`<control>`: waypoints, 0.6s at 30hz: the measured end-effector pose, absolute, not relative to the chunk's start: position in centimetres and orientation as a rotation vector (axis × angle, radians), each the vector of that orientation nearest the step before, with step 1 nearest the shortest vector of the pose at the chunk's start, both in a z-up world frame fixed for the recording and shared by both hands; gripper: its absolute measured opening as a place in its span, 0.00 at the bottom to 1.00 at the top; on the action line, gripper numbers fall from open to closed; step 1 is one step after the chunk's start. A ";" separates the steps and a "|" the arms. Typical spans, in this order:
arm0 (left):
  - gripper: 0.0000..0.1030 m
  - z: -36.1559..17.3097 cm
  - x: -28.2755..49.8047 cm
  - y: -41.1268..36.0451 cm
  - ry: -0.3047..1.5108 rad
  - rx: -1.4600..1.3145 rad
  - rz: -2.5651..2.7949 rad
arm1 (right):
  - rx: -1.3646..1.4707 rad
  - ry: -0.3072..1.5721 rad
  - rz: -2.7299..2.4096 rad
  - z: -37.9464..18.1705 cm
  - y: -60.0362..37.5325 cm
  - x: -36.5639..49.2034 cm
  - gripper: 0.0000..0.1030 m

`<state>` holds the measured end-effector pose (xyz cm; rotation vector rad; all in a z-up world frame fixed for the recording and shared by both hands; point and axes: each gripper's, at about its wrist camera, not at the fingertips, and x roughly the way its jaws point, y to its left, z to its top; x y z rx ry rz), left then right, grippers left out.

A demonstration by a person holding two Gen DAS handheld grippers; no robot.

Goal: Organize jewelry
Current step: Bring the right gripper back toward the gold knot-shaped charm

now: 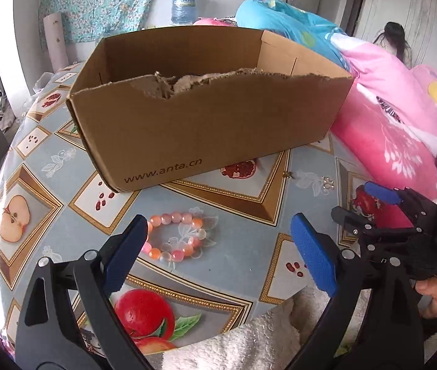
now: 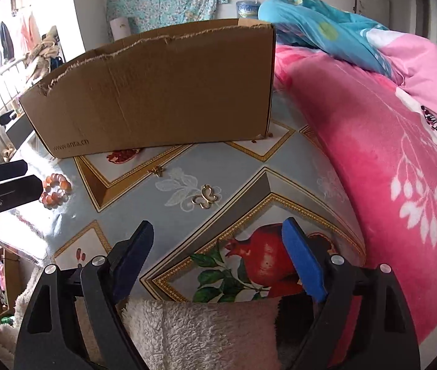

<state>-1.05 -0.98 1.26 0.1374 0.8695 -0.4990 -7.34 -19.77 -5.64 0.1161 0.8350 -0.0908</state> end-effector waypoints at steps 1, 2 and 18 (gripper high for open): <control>0.87 0.9 -1.0 -1.2 0.865 0.159 -0.487 | 0.094 0.827 -0.099 -6.0 -19.4 -7.3 0.89; 0.87 0.6 -1.1 -1.5 0.860 0.183 -0.476 | 0.058 0.818 -0.106 -6.3 -19.0 -7.4 0.93; 0.87 0.6 0.2 -0.6 0.895 0.052 -0.489 | 0.074 0.723 -0.114 -6.9 -18.3 -9.4 0.94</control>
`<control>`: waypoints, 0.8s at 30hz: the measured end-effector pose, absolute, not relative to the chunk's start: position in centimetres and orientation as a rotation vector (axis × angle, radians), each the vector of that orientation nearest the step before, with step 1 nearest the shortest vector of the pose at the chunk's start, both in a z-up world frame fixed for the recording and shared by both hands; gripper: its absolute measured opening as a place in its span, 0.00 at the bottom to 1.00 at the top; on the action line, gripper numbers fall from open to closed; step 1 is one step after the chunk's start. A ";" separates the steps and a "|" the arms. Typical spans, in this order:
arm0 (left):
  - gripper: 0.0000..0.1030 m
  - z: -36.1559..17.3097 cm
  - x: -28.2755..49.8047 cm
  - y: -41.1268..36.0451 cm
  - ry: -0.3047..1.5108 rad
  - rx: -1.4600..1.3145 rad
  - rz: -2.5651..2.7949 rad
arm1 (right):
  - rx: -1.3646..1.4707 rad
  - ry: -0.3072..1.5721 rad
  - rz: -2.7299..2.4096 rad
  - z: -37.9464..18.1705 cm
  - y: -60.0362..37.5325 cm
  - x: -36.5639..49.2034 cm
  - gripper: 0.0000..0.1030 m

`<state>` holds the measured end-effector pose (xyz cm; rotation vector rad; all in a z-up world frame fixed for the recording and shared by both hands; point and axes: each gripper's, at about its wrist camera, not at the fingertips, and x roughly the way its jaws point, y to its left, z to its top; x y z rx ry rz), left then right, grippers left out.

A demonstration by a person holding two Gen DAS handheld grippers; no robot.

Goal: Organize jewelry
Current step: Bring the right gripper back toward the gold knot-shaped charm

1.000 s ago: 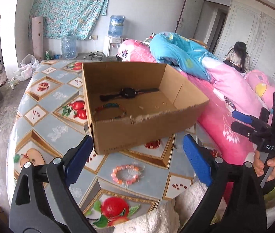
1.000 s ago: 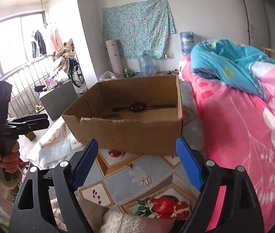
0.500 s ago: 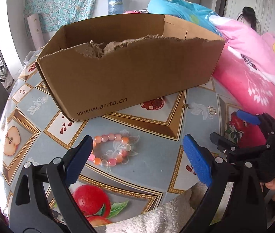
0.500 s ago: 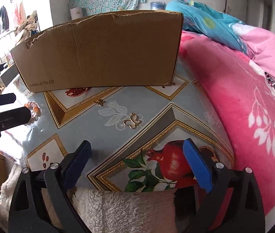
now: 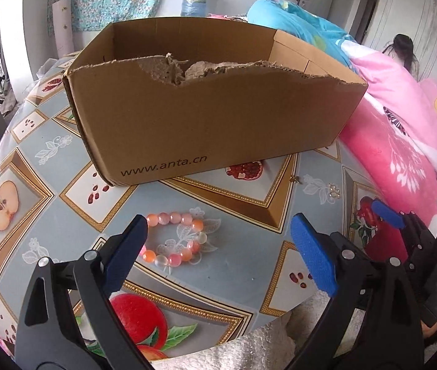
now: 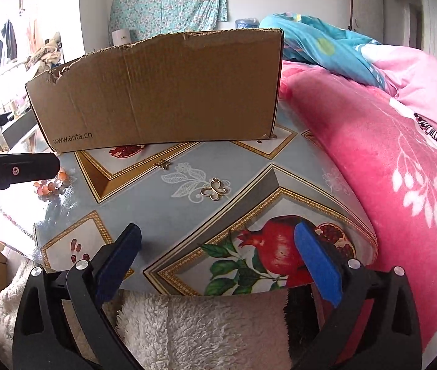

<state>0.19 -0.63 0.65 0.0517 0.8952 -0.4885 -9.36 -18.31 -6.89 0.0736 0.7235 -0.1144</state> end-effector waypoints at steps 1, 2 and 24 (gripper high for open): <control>0.87 0.7 0.3 -1.1 0.894 0.061 -0.493 | 0.074 0.731 -0.110 -6.8 -18.4 -9.3 0.94; 0.87 0.8 0.4 -1.5 0.891 0.073 -0.499 | 0.078 0.740 -0.102 -6.7 -18.5 -9.4 0.94; 0.92 -2.5 3.6 -8.9 0.944 0.287 -0.484 | 0.057 0.673 -0.153 -4.2 -21.6 -9.7 0.94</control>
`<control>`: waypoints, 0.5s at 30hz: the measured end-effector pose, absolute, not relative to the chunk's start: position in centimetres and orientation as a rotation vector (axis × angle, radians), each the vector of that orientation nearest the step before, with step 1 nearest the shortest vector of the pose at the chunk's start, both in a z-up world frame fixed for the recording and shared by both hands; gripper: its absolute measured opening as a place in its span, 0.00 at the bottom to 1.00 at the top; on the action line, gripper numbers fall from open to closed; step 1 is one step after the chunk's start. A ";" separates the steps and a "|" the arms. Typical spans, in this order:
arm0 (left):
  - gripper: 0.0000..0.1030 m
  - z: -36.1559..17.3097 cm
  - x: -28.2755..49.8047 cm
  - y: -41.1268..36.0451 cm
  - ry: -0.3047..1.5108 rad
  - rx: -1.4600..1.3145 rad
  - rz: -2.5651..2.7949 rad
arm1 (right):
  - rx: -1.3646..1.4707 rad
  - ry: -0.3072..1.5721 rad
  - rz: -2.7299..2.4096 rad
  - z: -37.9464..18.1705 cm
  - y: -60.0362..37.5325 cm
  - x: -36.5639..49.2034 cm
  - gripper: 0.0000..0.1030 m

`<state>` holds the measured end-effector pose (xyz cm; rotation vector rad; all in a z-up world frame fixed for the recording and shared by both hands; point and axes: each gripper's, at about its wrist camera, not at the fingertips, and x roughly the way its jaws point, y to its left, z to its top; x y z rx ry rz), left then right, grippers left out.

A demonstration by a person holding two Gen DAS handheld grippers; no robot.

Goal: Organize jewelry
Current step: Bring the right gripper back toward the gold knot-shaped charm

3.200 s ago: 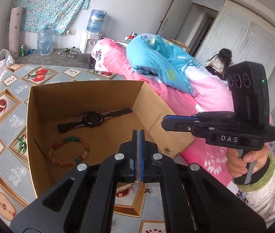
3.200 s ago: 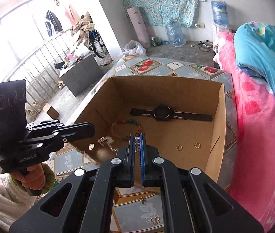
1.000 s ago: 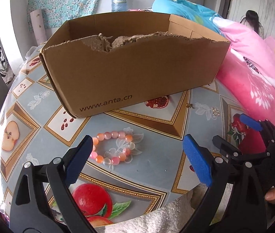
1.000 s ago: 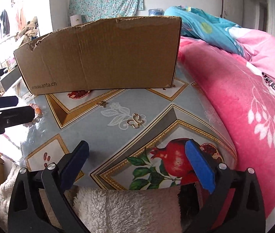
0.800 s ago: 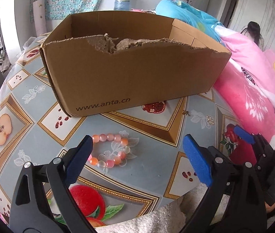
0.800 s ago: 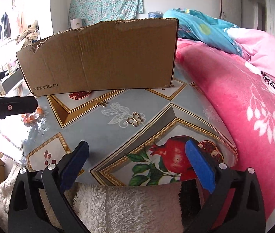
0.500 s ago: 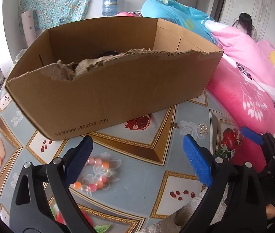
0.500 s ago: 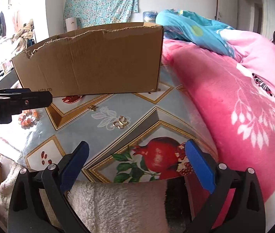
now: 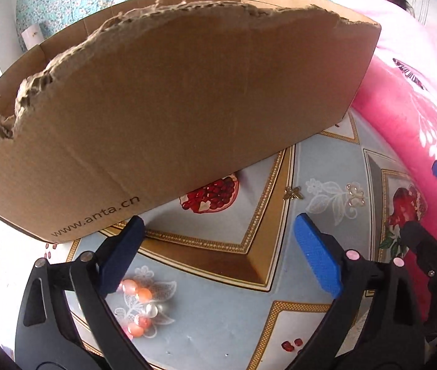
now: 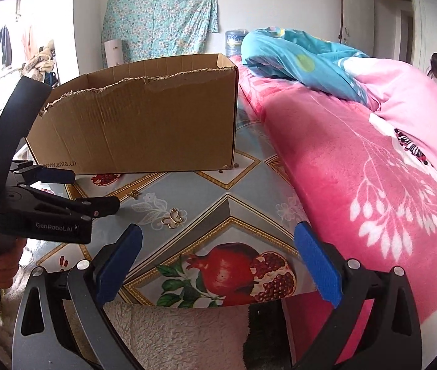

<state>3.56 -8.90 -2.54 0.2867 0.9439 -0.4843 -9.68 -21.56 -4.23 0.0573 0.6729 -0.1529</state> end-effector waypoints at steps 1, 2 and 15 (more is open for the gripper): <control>0.92 -2.6 3.6 -8.8 0.946 0.272 -0.482 | 0.054 0.675 -0.149 -4.2 -21.5 -9.6 0.94; 0.93 -2.6 3.5 -8.9 0.942 0.281 -0.481 | 0.052 0.677 -0.146 -4.2 -21.5 -9.5 0.94; 0.93 -2.5 3.7 -8.8 0.966 0.286 -0.476 | 0.036 0.682 -0.142 -3.3 -21.3 -9.5 0.94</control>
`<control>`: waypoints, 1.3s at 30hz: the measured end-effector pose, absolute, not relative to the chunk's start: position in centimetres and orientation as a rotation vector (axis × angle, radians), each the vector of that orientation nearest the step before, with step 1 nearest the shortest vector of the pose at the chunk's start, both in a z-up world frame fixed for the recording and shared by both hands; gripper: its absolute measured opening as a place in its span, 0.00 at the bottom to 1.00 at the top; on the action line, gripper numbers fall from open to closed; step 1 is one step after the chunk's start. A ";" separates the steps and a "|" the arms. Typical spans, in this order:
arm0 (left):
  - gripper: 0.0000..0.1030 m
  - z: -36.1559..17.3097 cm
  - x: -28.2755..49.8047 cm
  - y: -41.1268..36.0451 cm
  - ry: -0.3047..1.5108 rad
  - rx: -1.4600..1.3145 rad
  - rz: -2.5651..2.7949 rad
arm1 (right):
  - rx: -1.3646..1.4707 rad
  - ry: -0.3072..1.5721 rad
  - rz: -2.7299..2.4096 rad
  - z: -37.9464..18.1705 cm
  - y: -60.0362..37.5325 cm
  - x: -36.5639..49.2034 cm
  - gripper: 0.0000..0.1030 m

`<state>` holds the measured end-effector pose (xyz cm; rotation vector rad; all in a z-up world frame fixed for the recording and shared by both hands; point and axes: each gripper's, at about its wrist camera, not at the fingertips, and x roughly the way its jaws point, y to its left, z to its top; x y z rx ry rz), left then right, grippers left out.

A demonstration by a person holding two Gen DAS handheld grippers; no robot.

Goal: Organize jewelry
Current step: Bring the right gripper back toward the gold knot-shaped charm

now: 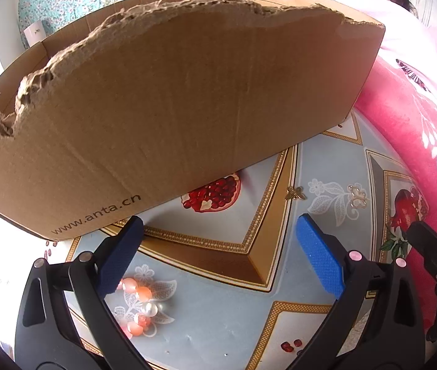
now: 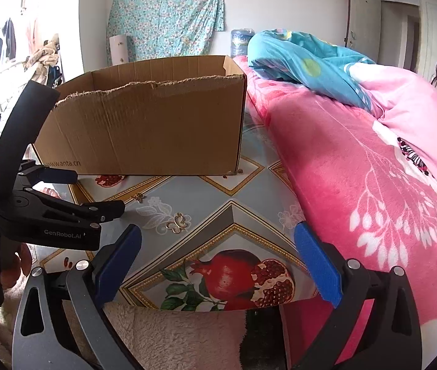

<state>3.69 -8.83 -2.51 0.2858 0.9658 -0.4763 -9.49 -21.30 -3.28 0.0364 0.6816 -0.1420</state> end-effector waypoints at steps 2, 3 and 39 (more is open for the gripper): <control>0.93 -2.5 4.0 -9.0 0.976 0.288 -0.475 | 0.046 0.675 -0.142 -2.9 -21.4 -9.7 0.94; 0.93 -2.4 4.1 -9.1 0.982 0.289 -0.474 | 0.053 0.674 -0.142 -2.7 -21.5 -9.7 0.94; 0.93 -2.6 3.9 -9.3 0.925 0.265 -0.462 | 0.065 0.638 -0.101 -0.5 -22.3 -9.2 0.94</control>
